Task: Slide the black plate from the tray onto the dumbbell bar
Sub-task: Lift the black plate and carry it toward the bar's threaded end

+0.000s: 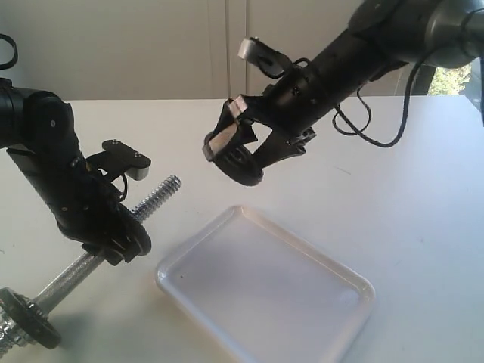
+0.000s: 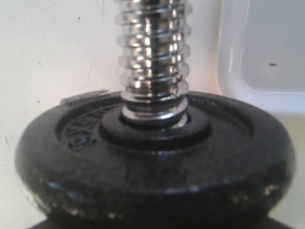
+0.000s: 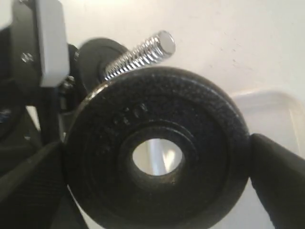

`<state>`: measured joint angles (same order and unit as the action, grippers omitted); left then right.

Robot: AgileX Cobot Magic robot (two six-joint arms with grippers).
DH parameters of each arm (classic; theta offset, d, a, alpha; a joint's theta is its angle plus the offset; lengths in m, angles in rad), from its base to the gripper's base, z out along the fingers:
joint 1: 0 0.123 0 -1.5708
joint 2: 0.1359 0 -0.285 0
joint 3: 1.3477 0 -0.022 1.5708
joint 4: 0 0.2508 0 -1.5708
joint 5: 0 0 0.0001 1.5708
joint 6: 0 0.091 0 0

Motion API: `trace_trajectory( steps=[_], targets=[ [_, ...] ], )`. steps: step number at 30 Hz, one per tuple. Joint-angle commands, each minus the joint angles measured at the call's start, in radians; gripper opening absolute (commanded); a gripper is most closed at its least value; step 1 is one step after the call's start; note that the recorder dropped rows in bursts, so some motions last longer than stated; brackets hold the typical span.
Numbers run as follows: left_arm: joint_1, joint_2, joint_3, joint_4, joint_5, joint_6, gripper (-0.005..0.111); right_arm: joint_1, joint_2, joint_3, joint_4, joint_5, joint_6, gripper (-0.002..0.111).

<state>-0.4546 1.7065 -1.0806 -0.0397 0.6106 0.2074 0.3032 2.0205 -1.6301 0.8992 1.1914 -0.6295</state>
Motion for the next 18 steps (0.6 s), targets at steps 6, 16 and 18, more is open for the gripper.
trace_trajectory(
  steps=[6,16,18],
  targets=[
    [-0.006,-0.042,-0.012,-0.012,-0.015,0.035,0.000,-0.075,0.171,-0.056,0.417,0.030,-0.114,0.000],
    [-0.006,-0.042,-0.012,-0.109,-0.022,0.135,0.000,-0.065,0.258,-0.104,0.435,0.030,-0.108,0.000],
    [-0.006,-0.042,-0.012,-0.131,-0.024,0.164,0.000,-0.063,0.258,-0.104,0.435,0.030,-0.110,0.000]
  ],
)
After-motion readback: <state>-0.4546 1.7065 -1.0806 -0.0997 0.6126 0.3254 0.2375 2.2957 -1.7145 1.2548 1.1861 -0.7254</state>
